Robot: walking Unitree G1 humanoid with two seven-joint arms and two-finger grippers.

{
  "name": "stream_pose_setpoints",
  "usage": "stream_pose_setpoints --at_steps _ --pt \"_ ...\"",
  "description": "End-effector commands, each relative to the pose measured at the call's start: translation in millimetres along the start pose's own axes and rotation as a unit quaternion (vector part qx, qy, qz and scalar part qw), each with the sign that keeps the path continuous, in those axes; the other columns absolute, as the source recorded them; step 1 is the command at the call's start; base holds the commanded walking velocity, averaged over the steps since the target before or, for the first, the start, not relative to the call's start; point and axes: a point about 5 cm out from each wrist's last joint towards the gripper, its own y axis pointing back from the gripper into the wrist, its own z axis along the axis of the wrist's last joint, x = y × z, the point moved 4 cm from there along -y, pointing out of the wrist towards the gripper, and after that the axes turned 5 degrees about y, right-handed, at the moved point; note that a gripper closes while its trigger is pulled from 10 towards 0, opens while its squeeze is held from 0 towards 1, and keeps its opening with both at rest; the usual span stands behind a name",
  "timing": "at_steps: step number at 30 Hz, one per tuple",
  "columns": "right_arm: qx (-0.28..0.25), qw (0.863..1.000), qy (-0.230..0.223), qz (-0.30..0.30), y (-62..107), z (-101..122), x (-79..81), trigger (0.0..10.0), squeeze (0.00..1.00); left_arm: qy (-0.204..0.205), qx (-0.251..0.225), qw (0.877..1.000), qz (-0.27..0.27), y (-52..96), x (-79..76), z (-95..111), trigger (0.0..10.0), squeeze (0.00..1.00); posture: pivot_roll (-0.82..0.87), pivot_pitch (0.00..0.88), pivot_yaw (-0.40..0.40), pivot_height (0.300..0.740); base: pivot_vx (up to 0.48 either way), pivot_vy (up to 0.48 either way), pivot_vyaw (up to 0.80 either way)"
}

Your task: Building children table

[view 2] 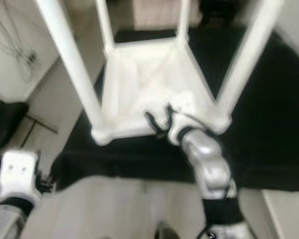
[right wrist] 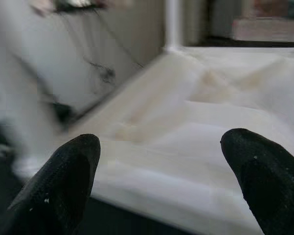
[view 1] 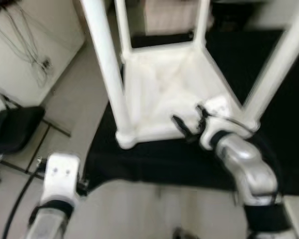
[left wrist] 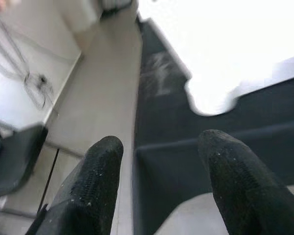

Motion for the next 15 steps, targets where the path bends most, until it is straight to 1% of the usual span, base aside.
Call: stream_pose_setpoints --at_steps 1,2,5,6,10,11,14,15 --pt "0.018 1.000 -0.007 0.001 0.8 -9 3.9 10.0 0.00 -0.002 0.004 1.000 -0.019 0.2 -4.5 -3 10.0 0.00 -0.03 0.167 0.123 0.740 0.000 0.000 -0.80" --pt "0.018 1.000 -0.006 0.001 0.9 -9 4.0 10.0 0.00 -0.003 0.004 1.000 -0.020 0.1 -4.6 -3 10.0 0.00 -0.03 0.167 0.123 0.740 0.000 0.000 -0.80" --pt "0.024 1.000 0.003 -0.005 4.4 -15 12.2 10.0 0.00 -0.018 -0.003 1.000 -0.024 -9.9 -4.9 -3 10.0 0.00 -0.04 0.162 0.124 0.740 0.000 0.000 -0.80" --pt "0.024 1.000 0.003 -0.005 4.4 -15 12.2 10.0 0.00 -0.018 -0.003 1.000 -0.024 -9.9 -4.9 -3 10.0 0.00 -0.04 0.162 0.124 0.740 0.000 0.000 -0.80" --pt "0.030 0.999 0.003 -0.017 8.1 -23 25.4 10.0 0.00 -0.040 -0.013 0.999 -0.014 -25.1 -1.4 -3 10.0 0.00 -0.06 0.155 0.127 0.740 0.000 0.000 -0.80" --pt "0.030 0.999 0.003 -0.017 8.1 -23 25.4 10.0 0.00 -0.040 -0.013 0.999 -0.014 -25.1 -1.4 -3 10.0 0.00 -0.06 0.155 0.127 0.740 0.000 0.000 -0.80" --pt "0.035 0.999 0.009 -0.022 8.5 -30 34.5 10.0 0.00 -0.046 -0.012 0.999 -0.019 -29.9 -3.7 -6 10.0 0.00 -0.06 0.150 0.126 0.740 0.000 0.000 -0.80" --pt "0.035 0.999 0.009 -0.022 8.5 -30 34.5 10.0 0.00 -0.046 -0.012 0.999 -0.019 -29.9 -3.7 -6 10.0 0.00 -0.06 0.150 0.126 0.740 0.000 0.000 -0.80"
